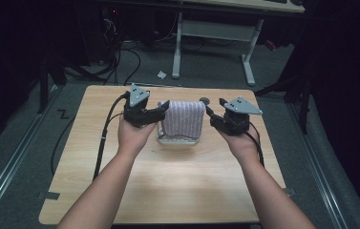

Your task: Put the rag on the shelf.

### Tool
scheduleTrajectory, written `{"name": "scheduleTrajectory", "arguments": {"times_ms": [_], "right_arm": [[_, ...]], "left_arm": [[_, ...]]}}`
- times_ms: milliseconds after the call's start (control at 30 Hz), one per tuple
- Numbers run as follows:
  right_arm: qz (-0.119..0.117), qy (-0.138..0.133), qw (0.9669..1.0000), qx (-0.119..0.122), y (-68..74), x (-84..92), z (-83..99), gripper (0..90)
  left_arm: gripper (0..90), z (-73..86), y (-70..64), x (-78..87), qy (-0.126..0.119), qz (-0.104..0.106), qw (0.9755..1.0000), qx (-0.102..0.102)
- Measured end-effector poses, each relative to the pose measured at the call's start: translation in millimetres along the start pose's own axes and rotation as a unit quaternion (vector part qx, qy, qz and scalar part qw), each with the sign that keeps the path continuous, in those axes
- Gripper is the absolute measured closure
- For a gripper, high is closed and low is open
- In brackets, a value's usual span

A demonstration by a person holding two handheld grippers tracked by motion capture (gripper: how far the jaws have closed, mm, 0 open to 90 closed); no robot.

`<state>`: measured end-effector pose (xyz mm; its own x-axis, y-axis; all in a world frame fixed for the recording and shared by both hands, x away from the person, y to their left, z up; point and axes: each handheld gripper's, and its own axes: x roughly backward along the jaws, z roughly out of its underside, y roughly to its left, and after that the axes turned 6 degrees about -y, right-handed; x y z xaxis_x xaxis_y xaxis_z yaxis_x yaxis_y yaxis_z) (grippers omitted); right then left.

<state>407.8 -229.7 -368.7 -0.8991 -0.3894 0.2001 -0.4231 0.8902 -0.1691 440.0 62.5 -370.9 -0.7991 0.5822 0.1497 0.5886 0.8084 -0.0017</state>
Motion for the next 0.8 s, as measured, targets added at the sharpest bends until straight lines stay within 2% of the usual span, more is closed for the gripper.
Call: {"name": "scheduleTrajectory", "arguments": {"times_ms": [67,133,267,467,667,733,767,800], "right_arm": [[0.000,0.000,1.0000,0.007,2.0,4.3,8.0,43.9],[-0.002,0.011,0.9999,0.011,4.1,7.4,15.8,43.5],[-0.008,0.020,0.9997,0.013,9.2,14.0,36.8,43.5],[-0.015,0.034,0.9993,0.011,18.9,19.7,67.7,44.6],[-0.026,0.059,0.9979,0.002,26.8,21.1,95.0,43.8],[-0.030,0.065,0.9975,0.000,30.4,23.3,104.5,43.7],[-0.033,0.068,0.9972,0.000,32.1,24.8,109.4,43.6],[-0.035,0.071,0.9969,-0.001,34.1,26.6,114.7,43.4]], "left_arm": [[23.4,6.8,-2.0,4.5,0.006,0.006,0.9999,-0.009],[23.8,14.9,-4.4,9.1,0.009,0.011,0.9998,-0.016],[24.2,36.8,-7.0,16.0,0.025,0.019,0.9994,-0.015],[24.6,73.9,-7.6,23.4,0.054,0.027,0.9982,0.001],[24.7,112.6,-14.8,25.1,0.100,0.042,0.9941,0.007],[24.7,125.6,-18.8,28.3,0.118,0.047,0.9920,-0.001],[24.7,131.9,-21.4,31.2,0.125,0.040,0.9912,-0.015],[24.7,138.1,-24.6,34.9,0.135,0.025,0.9897,-0.043]]}}
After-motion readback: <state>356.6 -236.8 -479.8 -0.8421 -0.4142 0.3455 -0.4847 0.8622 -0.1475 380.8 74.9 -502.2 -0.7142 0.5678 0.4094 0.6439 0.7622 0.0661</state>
